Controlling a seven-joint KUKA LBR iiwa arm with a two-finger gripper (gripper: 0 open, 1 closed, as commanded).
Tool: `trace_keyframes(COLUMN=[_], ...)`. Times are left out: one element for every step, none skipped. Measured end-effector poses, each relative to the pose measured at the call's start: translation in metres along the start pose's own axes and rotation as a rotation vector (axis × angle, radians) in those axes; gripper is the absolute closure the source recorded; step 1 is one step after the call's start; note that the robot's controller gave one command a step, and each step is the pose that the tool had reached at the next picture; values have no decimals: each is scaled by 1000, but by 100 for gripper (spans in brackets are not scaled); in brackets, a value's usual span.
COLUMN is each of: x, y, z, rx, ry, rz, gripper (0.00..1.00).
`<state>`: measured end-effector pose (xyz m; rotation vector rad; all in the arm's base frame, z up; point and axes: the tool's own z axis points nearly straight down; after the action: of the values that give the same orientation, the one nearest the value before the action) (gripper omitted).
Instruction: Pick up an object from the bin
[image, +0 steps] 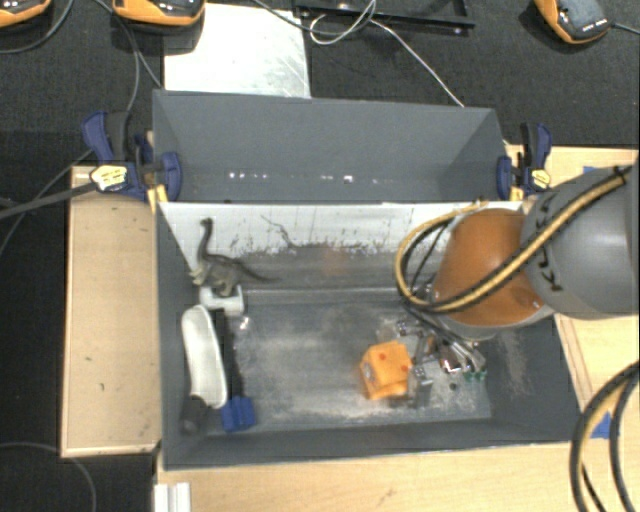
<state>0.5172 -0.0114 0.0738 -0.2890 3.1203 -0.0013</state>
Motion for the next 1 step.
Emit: trace_keyframes(x=[2], y=[-3], z=[-1], rx=[-4], ry=[-10], rz=[76], gripper=[100])
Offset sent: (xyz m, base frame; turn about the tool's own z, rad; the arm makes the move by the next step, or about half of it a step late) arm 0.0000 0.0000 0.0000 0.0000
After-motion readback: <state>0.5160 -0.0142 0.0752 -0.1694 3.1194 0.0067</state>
